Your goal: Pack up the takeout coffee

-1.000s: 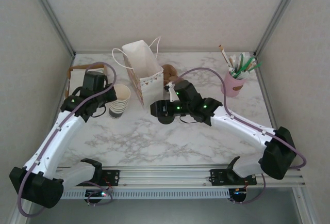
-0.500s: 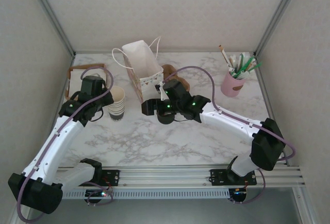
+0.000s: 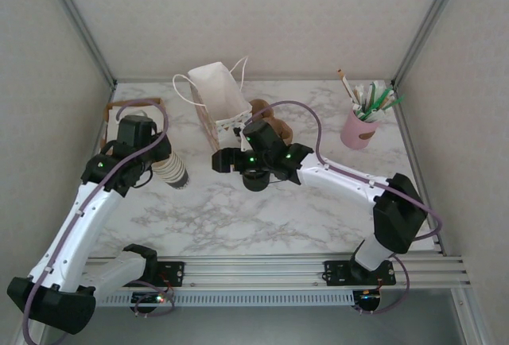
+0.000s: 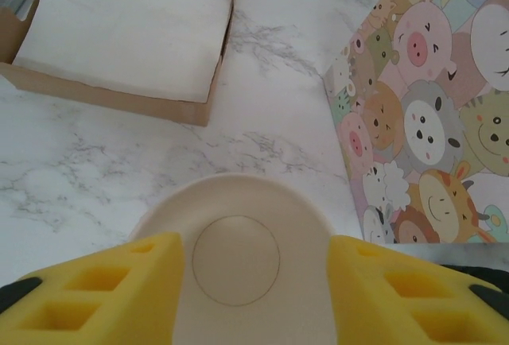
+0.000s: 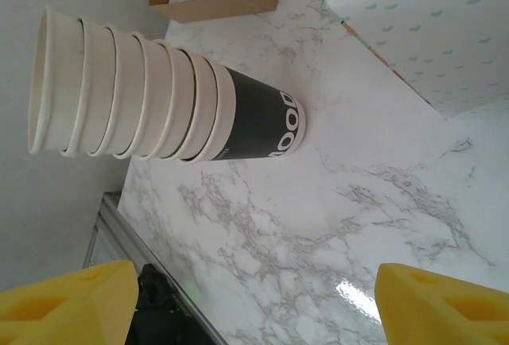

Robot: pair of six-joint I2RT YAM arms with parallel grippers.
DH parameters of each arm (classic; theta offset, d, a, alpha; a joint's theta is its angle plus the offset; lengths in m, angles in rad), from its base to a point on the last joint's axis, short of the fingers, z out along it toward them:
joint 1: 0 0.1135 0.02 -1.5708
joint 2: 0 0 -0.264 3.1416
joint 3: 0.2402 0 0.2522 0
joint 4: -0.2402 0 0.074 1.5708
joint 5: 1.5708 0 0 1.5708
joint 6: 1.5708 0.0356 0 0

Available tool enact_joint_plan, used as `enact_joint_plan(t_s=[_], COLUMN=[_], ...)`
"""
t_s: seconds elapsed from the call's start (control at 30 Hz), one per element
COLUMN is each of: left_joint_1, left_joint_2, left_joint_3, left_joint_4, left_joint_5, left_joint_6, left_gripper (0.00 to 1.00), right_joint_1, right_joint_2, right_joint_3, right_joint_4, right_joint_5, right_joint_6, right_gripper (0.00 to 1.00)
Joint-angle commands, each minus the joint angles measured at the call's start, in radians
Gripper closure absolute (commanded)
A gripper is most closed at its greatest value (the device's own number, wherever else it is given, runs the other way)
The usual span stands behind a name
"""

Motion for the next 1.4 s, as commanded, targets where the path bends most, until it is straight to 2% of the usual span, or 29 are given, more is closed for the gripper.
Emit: enact_joint_plan(t_s=[0.0, 0.17, 0.37, 0.47, 0.7, 0.87, 1.07, 1.3, 1.37], left_joint_1=[0.004, -0.002, -0.048, -0.079, -0.134, -0.144, -0.147, -0.147, -0.147], left_joint_2=[-0.007, 0.006, 0.033, 0.060, 0.118, 0.150, 0.162, 0.163, 0.166], left_joint_3=[0.040, 0.059, 0.087, 0.101, 0.102, 0.078, 0.072, 0.063, 0.058], left_joint_4=[-0.058, -0.077, -0.092, -0.097, -0.129, -0.117, -0.112, -0.110, -0.112], left_joint_5=[0.037, 0.179, 0.209, 0.193, 0.063, 0.045, 0.045, 0.042, 0.039], left_joint_6=[0.047, 0.095, 0.110, 0.115, 0.119, 0.121, 0.121, 0.121, 0.121], left_gripper=[0.50, 0.57, 0.59, 0.63, 0.66, 0.72, 0.85, 0.85, 0.81], right_joint_1=[0.020, 0.041, 0.055, 0.061, 0.068, 0.069, 0.070, 0.070, 0.069], right_joint_2=[0.034, 0.089, 0.138, 0.156, 0.173, 0.176, 0.182, 0.194, 0.195], right_joint_3=[0.048, 0.073, 0.102, 0.116, 0.123, 0.125, 0.125, 0.131, 0.129], right_joint_4=[0.067, 0.120, 0.148, 0.156, 0.171, 0.167, 0.175, 0.201, 0.205], right_joint_5=[-0.005, 0.000, 0.005, 0.005, 0.011, 0.016, 0.015, 0.003, 0.003], right_joint_6=[0.055, 0.107, 0.143, 0.156, 0.177, 0.180, 0.190, 0.215, 0.221], right_gripper=[0.23, 0.27, 0.32, 0.33, 0.35, 0.37, 0.37, 0.37, 0.38])
